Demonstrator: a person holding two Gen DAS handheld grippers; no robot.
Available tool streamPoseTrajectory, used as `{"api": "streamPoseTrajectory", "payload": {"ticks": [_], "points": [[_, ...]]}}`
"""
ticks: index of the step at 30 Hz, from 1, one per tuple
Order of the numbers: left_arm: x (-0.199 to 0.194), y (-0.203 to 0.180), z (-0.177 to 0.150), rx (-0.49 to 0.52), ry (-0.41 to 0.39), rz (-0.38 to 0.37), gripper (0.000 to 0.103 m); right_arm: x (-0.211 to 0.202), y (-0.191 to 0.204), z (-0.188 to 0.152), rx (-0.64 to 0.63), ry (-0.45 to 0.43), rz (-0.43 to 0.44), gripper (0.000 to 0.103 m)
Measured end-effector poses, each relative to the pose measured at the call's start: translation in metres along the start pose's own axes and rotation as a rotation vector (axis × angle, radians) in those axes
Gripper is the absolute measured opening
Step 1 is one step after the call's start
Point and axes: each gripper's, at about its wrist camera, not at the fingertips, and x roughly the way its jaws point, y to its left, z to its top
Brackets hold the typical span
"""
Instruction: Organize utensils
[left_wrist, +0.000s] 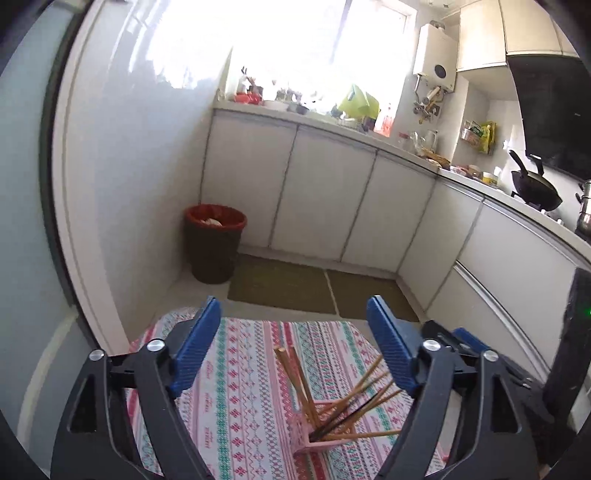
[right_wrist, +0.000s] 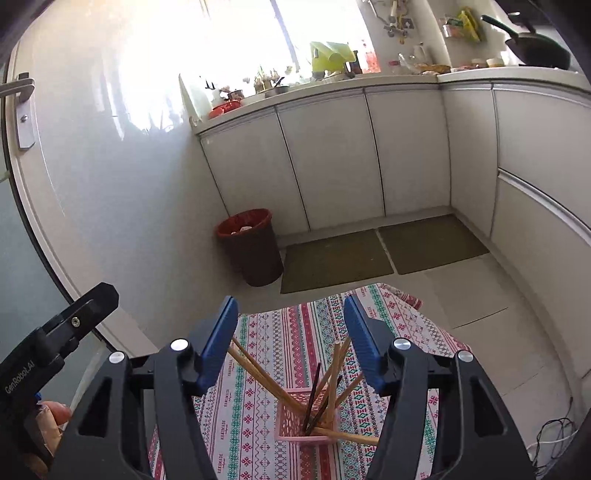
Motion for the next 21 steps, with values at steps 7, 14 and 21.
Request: {"api": "streamPoseTrajectory", "payload": {"ticks": [7,14,21], "points": [[-0.024,-0.021,-0.001,0.083,-0.094,0.107,0.096,-0.03,0.001,0.003,-0.056,-0.06,-0.083,0.067],[-0.051,-0.042,-0.008,0.163,-0.184,0.2,0.096,-0.075,-0.007,0.004,-0.096,-0.161,-0.21,0.082],[-0.06,-0.069,-0.039,0.204,-0.13,0.301,0.096,-0.117,-0.017,-0.011,-0.102,-0.219,-0.306,0.096]]}}
